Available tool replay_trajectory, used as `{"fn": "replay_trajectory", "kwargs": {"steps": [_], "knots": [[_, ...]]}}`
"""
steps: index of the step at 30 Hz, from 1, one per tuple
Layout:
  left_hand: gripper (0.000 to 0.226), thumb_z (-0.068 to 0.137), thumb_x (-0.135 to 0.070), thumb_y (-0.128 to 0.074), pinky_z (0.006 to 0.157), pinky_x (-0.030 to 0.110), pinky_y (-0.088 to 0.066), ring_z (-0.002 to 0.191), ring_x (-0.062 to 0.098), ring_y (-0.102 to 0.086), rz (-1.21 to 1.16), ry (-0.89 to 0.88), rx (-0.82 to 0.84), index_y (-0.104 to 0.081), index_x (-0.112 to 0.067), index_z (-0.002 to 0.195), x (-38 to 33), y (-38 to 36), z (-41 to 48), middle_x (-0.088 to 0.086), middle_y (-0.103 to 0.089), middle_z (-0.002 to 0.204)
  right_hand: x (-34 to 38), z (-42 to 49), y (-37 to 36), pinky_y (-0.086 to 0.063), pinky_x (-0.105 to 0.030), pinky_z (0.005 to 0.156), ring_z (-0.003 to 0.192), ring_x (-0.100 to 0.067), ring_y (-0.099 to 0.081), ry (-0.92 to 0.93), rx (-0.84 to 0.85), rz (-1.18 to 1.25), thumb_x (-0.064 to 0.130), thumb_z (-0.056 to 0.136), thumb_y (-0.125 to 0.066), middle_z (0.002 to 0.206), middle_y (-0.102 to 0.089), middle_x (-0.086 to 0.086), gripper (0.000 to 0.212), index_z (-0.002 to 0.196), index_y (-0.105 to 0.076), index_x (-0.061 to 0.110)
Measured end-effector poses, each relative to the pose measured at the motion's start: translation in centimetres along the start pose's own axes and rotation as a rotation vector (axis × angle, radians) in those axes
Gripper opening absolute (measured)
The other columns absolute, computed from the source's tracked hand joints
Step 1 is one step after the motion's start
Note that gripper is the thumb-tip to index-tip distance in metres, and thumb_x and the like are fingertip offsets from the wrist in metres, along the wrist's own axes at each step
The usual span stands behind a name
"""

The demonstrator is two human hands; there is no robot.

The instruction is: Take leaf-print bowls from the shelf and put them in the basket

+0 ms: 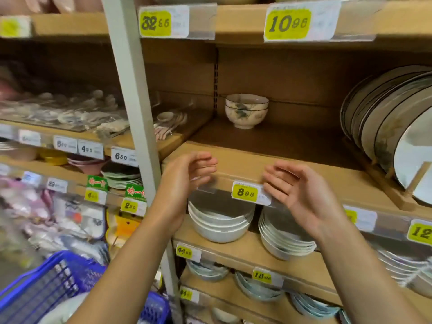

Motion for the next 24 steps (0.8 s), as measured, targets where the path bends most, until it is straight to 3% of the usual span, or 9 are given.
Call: {"fn": "replay_trajectory", "kwargs": {"steps": [6,9,13,19,24], "knots": [[0.032,0.100,-0.016,-0.037,0.075,0.025,-0.055,0.079,0.016,-0.072,0.011,0.108,-0.231,-0.067,-0.007,0.095,3.3,6.4,-9.3,0.009,-0.076,0.088,-8.6,-4.4,-1.3,-0.059,-0.034,0.073,0.087,-0.026,-0.074,-0.241,0.118,0.004,0.013,0.096,-0.047,0.091,-0.074,-0.016,0.021,0.093,-0.065,0.003],[0.031,0.099,-0.016,-0.038,0.076,0.027,-0.054,0.078,0.016,-0.072,-0.003,0.158,-0.329,-0.067,-0.007,0.095,4.3,10.7,-13.6,0.009,-0.077,0.087,-13.5,-6.5,-2.6,-0.055,-0.036,0.079,0.080,-0.024,-0.073,-0.373,0.149,-0.003,0.012,0.094,-0.048,0.086,-0.073,-0.015,0.020,0.090,-0.065,0.004],[0.033,0.099,-0.014,-0.037,0.064,0.020,-0.057,0.073,0.014,-0.073,-0.031,0.167,-0.458,-0.067,-0.007,0.090,4.7,16.8,-16.9,0.007,-0.077,0.083,-19.7,-8.6,-4.6,-0.053,-0.035,0.078,0.082,-0.024,-0.071,-0.499,0.201,-0.045,0.014,0.096,-0.045,0.090,-0.072,-0.015,0.020,0.095,-0.063,0.005],[0.028,0.096,-0.014,-0.039,0.071,0.029,-0.048,0.075,0.018,-0.067,0.027,0.252,-0.579,-0.067,-0.007,0.092,6.4,27.2,-18.6,0.006,-0.075,0.081,-28.6,-11.1,-9.0,-0.052,-0.032,0.071,0.079,-0.023,-0.070,-0.579,0.242,-0.270,0.016,0.097,-0.046,0.084,-0.073,-0.011,0.021,0.092,-0.064,0.006],[0.023,0.093,-0.014,-0.046,0.058,0.023,-0.051,0.068,0.015,-0.068,0.076,0.374,-0.579,-0.068,-0.009,0.089,8.1,36.3,-19.1,0.005,-0.075,0.079,-35.9,-12.8,-13.1,-0.051,-0.034,0.076,0.081,-0.025,-0.066,-0.638,0.154,-0.350,0.015,0.097,-0.045,0.088,-0.070,-0.013,0.021,0.092,-0.064,0.006]]}}
Point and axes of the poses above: each hand's wrist, its own z-axis towards the middle knuckle, its own y-axis out of the back of the hand, x = y × z, the point moved 1 cm from there along z, towards the middle knuckle
